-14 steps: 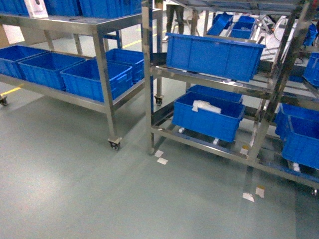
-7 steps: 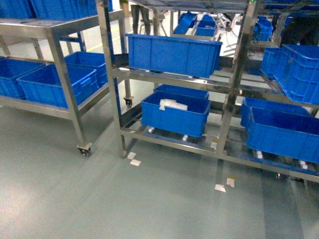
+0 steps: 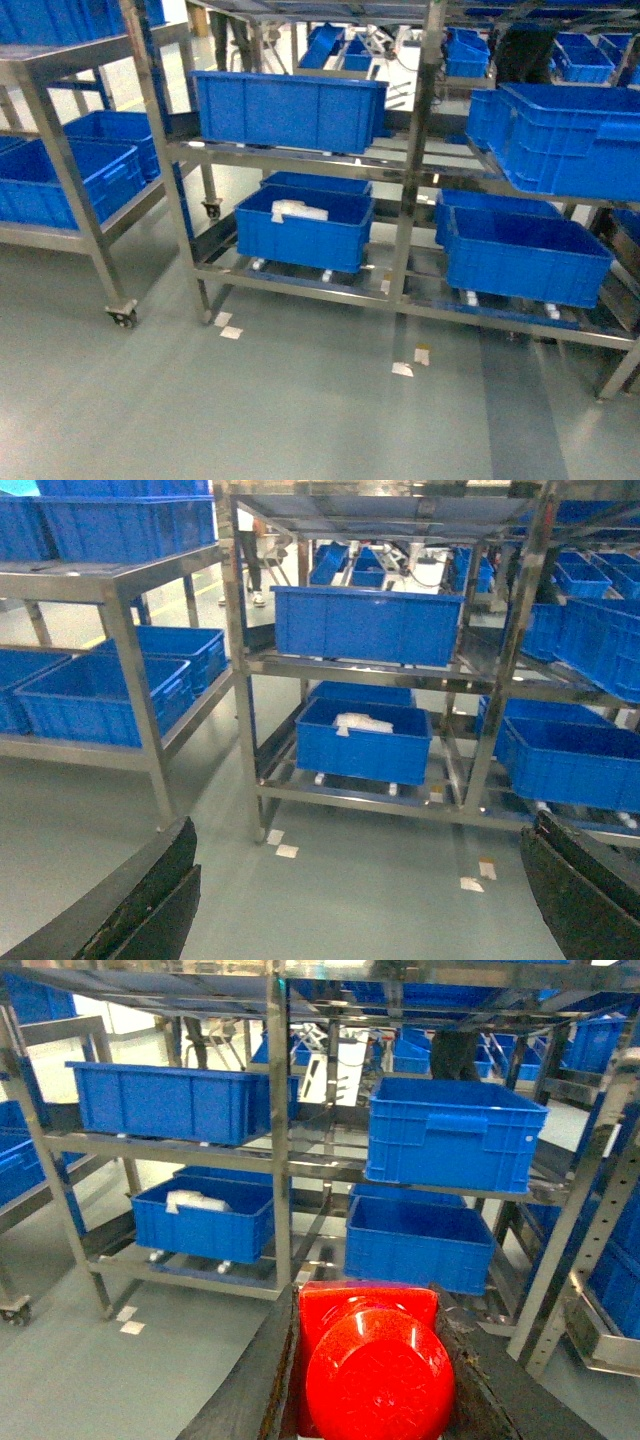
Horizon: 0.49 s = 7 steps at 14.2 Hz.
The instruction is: Pick red block from blue box to shelf
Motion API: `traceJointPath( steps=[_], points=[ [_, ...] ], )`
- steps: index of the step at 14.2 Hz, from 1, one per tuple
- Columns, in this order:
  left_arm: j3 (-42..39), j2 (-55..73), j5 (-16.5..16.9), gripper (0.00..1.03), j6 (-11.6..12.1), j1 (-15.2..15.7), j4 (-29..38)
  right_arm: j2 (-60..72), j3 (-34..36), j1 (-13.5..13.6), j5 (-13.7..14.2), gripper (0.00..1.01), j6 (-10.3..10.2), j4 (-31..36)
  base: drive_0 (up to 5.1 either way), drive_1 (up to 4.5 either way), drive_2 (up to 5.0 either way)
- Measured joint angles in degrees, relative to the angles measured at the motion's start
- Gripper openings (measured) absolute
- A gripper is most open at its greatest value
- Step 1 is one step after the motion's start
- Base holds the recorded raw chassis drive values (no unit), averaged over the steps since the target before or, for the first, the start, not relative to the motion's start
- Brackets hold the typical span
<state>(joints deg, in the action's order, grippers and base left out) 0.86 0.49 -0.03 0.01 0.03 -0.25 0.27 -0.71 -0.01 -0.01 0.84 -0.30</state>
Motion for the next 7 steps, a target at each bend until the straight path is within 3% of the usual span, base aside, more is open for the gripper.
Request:
traceJointPath(
  steps=[7],
  points=[
    [0.0,0.0,0.0,0.98,0.0,0.0,0.0,0.0,0.0,0.0,0.0,0.28,0.0,0.0,-1.6,-1.57,-1.6]
  ],
)
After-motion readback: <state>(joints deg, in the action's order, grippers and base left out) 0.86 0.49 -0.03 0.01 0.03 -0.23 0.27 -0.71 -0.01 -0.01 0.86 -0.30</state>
